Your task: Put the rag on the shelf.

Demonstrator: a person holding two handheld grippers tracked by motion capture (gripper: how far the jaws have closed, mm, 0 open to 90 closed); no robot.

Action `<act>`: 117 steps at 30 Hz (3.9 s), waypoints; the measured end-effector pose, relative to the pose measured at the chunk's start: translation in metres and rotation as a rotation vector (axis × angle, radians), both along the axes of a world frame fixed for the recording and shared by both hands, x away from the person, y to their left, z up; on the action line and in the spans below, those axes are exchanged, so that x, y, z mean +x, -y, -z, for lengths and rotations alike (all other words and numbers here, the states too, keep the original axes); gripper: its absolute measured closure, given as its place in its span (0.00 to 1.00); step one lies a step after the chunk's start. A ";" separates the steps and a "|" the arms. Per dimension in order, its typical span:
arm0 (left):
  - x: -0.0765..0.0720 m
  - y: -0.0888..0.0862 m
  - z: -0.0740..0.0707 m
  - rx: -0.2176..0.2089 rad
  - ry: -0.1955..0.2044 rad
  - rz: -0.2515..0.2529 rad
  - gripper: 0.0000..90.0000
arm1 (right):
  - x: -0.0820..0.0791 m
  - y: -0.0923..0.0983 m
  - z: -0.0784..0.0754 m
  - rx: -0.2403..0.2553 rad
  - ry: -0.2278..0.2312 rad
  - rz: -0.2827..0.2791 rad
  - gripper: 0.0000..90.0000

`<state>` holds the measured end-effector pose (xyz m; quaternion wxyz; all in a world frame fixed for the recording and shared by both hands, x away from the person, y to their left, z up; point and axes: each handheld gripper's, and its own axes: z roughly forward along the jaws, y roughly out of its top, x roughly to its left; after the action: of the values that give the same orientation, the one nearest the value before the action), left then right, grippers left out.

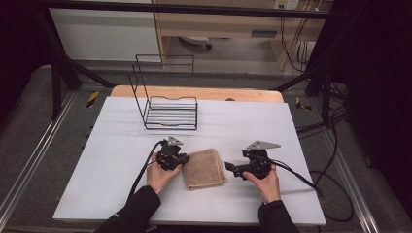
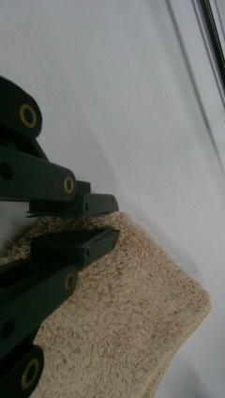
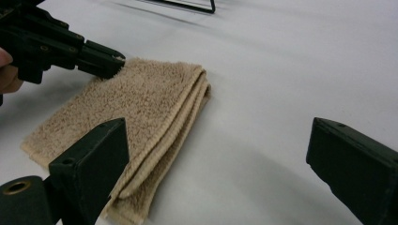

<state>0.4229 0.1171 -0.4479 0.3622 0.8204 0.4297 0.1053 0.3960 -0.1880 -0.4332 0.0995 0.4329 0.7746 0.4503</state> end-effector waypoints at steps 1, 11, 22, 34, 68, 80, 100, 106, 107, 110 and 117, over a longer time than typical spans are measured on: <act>0.000 0.000 0.000 0.004 0.005 0.001 0.90 | 0.002 -0.002 0.000 -0.002 0.003 -0.001 0.06; -0.002 0.001 0.001 0.017 0.028 0.017 0.90 | 0.026 -0.023 0.000 -0.018 -0.006 0.008 0.12; -0.002 0.000 0.001 0.019 0.038 0.031 0.90 | 0.055 -0.059 0.013 -0.080 -0.057 -0.005 0.35; 0.000 -0.001 0.002 0.010 0.033 0.040 0.90 | 0.053 -0.063 0.019 -0.083 -0.109 -0.052 0.71; -0.013 -0.015 -0.031 -0.153 0.097 0.090 0.95 | 0.017 -0.050 -0.018 0.037 0.007 -0.054 0.93; -0.023 -0.015 -0.050 -0.162 0.166 0.112 0.95 | 0.005 -0.046 -0.031 0.070 0.074 -0.048 0.93; -0.030 -0.024 -0.075 -0.180 0.243 0.131 0.95 | -0.007 -0.050 -0.057 0.112 0.182 -0.045 0.93; -0.029 -0.028 -0.080 -0.183 0.252 0.126 0.95 | -0.008 -0.054 -0.062 0.116 0.207 -0.042 0.93; -0.029 -0.029 -0.081 -0.185 0.255 0.126 0.95 | -0.008 -0.055 -0.063 0.116 0.212 -0.043 0.93; -0.030 -0.031 -0.085 -0.192 0.267 0.122 0.95 | -0.008 -0.056 -0.065 0.119 0.221 -0.043 0.93; -0.030 -0.039 -0.096 -0.203 0.296 0.119 0.95 | -0.009 -0.062 -0.074 0.136 0.252 -0.041 0.93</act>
<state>0.3929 0.1563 -0.3520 0.5081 0.7792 0.3306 0.1592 0.3874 -0.1263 -0.3593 0.1575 0.3627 0.7324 0.5543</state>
